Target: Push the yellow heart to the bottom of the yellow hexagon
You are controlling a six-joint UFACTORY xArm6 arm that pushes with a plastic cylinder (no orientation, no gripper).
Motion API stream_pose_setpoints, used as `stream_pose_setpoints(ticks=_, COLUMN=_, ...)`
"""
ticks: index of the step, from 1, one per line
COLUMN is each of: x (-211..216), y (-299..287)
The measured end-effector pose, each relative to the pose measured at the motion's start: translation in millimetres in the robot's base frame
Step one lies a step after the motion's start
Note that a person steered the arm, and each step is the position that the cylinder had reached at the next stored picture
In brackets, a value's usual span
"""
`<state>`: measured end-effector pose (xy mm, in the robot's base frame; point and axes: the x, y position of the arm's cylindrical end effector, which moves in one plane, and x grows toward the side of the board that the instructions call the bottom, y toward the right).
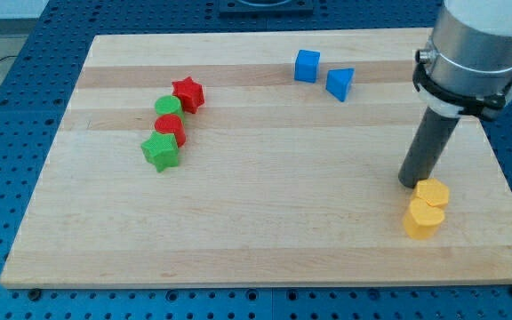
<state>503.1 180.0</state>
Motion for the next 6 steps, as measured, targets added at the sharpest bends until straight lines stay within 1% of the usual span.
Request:
stream_pose_setpoints(ticks=1, x=0.1, y=0.0)
stream_pose_setpoints(ticks=2, x=-13.6, y=-10.5)
stream_pose_setpoints(ticks=3, x=-11.5, y=-40.8)
stream_pose_setpoints(ticks=4, x=12.9, y=-54.7)
stream_pose_setpoints(ticks=5, x=35.4, y=-55.1)
stream_pose_setpoints(ticks=6, x=43.5, y=-46.9)
